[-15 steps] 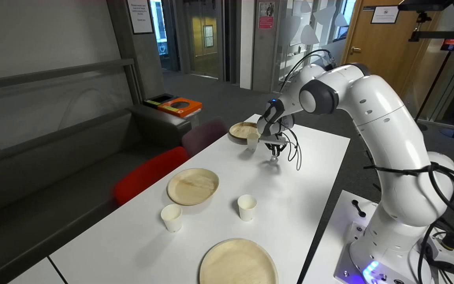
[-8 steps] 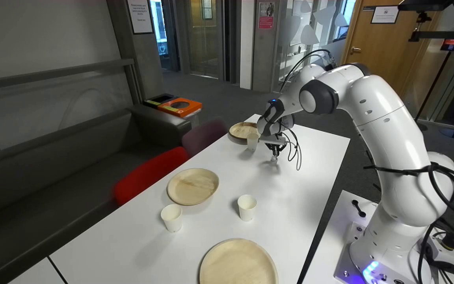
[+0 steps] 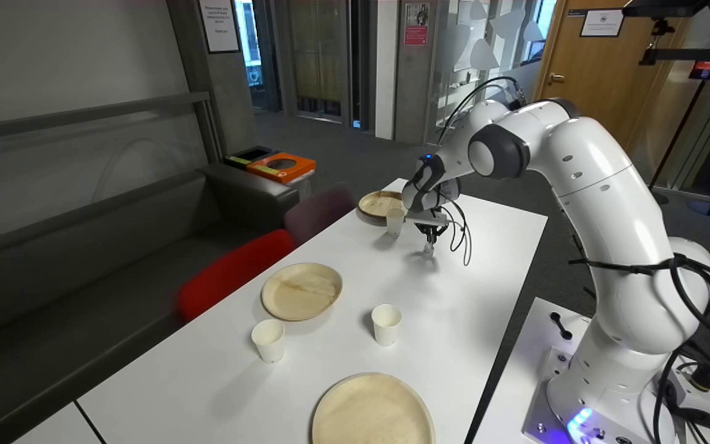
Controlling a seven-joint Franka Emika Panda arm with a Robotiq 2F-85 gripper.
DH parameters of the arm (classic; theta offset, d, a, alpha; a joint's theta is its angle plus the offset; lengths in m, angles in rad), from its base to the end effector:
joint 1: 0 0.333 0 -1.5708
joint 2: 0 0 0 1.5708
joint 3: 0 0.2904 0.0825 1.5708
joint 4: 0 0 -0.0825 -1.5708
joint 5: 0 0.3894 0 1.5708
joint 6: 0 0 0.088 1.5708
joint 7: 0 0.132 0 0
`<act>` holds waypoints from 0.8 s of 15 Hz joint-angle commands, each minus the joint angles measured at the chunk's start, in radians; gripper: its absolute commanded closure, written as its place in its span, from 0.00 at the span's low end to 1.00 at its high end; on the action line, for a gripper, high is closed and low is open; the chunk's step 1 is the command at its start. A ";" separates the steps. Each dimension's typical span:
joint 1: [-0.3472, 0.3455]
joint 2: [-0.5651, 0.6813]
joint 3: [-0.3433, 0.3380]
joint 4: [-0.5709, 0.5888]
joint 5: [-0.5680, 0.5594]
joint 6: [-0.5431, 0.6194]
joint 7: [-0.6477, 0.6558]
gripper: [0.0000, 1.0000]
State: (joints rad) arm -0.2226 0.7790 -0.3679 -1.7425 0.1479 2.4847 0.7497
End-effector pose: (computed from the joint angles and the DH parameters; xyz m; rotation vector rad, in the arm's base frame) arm 0.5445 -0.3556 0.1071 2.3195 -1.8698 0.0507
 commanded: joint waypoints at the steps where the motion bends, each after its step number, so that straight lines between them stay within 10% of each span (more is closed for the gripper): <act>1: 0.009 -0.044 -0.012 -0.035 -0.015 0.016 -0.007 0.92; 12: 0.006 -0.090 -0.008 -0.066 -0.017 0.021 -0.027 0.96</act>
State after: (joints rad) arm -0.2226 0.7519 -0.3681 -1.7492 0.1479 2.4847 0.7475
